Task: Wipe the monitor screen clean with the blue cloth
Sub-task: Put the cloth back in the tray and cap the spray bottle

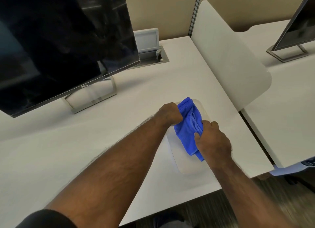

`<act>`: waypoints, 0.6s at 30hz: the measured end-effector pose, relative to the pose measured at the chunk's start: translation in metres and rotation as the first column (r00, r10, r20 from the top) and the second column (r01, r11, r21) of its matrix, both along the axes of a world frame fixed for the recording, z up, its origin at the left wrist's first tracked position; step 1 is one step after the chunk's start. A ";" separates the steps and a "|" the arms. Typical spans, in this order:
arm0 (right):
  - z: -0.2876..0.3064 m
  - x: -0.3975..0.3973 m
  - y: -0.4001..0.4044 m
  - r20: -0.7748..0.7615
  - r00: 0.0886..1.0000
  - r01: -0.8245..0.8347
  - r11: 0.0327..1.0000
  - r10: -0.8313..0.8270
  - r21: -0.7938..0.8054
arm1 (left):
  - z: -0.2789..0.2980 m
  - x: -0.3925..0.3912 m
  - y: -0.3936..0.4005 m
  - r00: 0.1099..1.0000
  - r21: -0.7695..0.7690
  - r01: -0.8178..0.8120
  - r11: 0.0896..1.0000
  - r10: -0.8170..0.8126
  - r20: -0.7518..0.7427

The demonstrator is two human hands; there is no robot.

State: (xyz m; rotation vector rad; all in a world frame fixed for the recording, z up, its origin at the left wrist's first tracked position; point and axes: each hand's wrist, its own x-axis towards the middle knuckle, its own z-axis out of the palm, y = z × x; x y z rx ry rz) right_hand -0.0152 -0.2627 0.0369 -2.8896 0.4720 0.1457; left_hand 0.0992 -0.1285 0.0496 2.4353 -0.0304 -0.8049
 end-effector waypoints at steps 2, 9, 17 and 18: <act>0.002 -0.001 -0.002 -0.023 1.000 0.010 1.000 -0.010 -0.001 | 0.002 0.001 -0.002 0.998 -0.044 -0.009 0.999 0.006 -0.067; 0.013 -0.010 0.000 -0.102 0.994 -0.047 0.988 0.033 -0.147 | 0.007 0.002 -0.011 0.986 0.061 0.137 0.989 -0.131 -0.100; 0.032 -0.011 0.014 0.099 0.984 -0.147 0.989 0.147 -0.008 | 0.051 0.004 0.006 0.965 0.109 0.028 0.994 -0.055 0.258; 0.032 -0.010 0.017 0.140 0.974 -0.186 0.981 0.177 0.055 | 0.055 0.003 0.018 0.948 0.090 -0.010 0.996 -0.020 0.318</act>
